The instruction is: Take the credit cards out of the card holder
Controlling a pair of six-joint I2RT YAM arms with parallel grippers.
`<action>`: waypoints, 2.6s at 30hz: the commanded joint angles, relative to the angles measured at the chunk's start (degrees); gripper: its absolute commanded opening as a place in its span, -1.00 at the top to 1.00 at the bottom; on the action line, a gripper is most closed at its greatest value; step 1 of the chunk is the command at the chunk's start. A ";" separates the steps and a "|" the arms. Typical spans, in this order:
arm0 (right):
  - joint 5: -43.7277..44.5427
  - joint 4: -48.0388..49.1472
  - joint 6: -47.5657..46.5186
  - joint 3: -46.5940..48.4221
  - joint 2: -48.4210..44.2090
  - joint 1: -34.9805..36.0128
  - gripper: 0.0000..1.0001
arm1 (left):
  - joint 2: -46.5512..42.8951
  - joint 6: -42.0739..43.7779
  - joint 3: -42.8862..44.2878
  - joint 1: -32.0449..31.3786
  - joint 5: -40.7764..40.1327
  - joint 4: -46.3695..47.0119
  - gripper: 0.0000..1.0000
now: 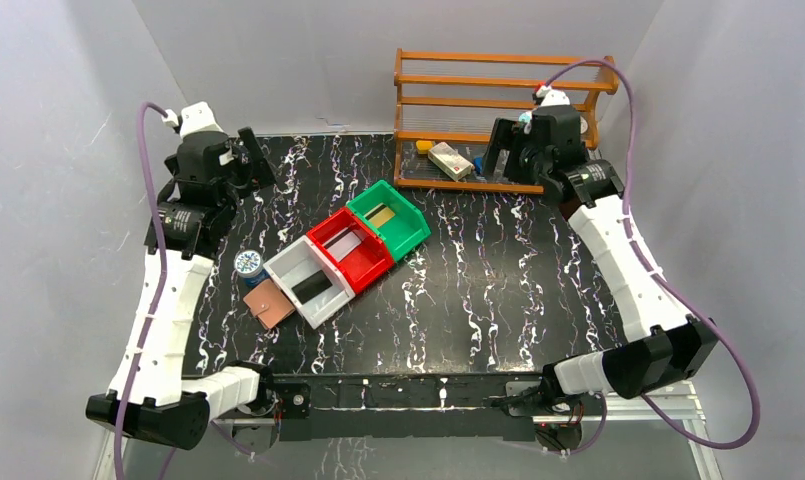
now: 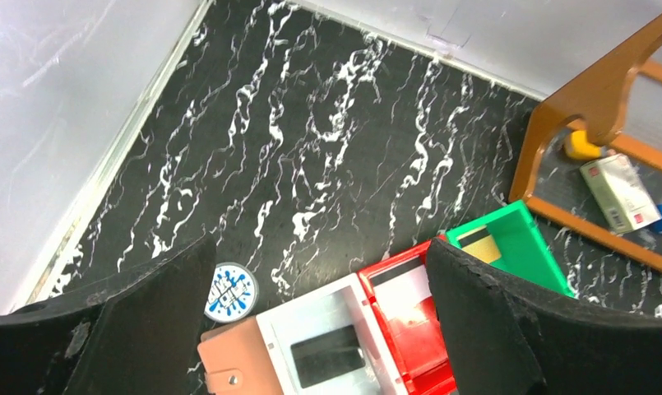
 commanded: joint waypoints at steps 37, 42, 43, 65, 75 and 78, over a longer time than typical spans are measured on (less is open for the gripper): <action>2.07 -1.98 0.28 23.54 50.06 15.69 -0.97 | -11.85 -23.40 -40.19 7.29 19.52 -1.92 -0.97; 10.46 2.22 2.05 14.03 44.32 15.79 -0.97 | -9.53 -19.32 -42.83 7.35 29.07 4.75 -0.97; 11.81 2.84 2.67 11.84 42.92 15.69 -0.97 | -8.97 -18.32 -43.06 7.36 30.72 6.10 -0.97; 10.38 6.41 11.69 -18.49 18.92 2.40 -0.97 | 26.16 -12.95 -25.55 7.09 58.63 29.86 -0.97; -3.53 8.70 14.61 -22.50 15.59 2.34 -0.96 | 38.89 -17.45 -15.43 2.86 64.06 34.15 -0.96; -4.07 8.48 16.88 -25.10 14.01 2.34 -0.94 | 40.49 -18.27 -11.99 2.57 62.92 34.41 -0.97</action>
